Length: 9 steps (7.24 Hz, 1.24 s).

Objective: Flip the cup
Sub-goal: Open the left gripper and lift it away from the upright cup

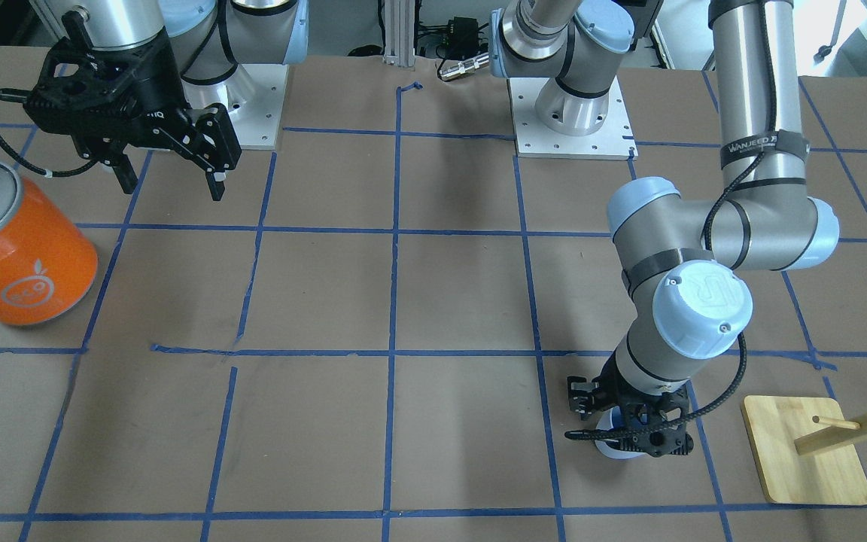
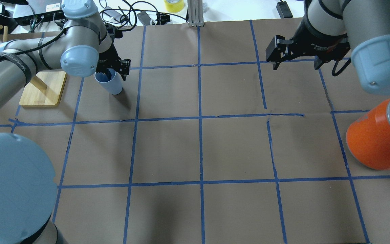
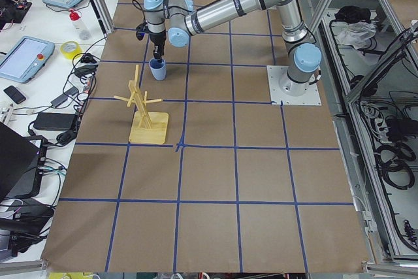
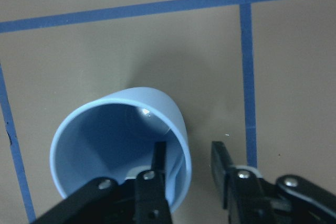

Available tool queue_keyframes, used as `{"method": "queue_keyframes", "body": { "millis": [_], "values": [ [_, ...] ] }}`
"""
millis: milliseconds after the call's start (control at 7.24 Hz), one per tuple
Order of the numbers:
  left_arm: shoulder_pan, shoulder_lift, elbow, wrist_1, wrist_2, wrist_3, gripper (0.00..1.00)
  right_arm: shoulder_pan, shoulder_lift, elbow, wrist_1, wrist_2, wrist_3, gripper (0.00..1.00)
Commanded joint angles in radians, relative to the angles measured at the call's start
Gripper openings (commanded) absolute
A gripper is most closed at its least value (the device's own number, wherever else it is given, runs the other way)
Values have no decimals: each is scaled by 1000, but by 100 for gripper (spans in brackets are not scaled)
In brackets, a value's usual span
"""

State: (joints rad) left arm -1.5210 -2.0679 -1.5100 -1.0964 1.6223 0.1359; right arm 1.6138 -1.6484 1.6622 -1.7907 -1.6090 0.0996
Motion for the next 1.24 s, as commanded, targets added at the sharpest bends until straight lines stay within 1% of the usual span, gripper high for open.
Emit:
{"method": "queue_keyframes", "body": {
  "millis": [0,415,553,829,967,1106],
  "values": [
    [-2,101,48,-214,1,-2,100,0,-5,5,-1,1,2,100],
    [-1,325,54,-469,16,-21,100,0,4,19,1,0,2,100],
    [-1,375,45,-503,14,-33,100,0,4,24,-10,1,2,100],
    [7,425,16,-494,-2,-45,100,-12,9,21,-7,17,2,100],
    [16,455,2,-484,-2,-67,100,-27,25,1,2,20,2,100],
    [24,469,-15,-481,-4,-74,100,-34,28,-16,78,20,2,100]
  ]
}}
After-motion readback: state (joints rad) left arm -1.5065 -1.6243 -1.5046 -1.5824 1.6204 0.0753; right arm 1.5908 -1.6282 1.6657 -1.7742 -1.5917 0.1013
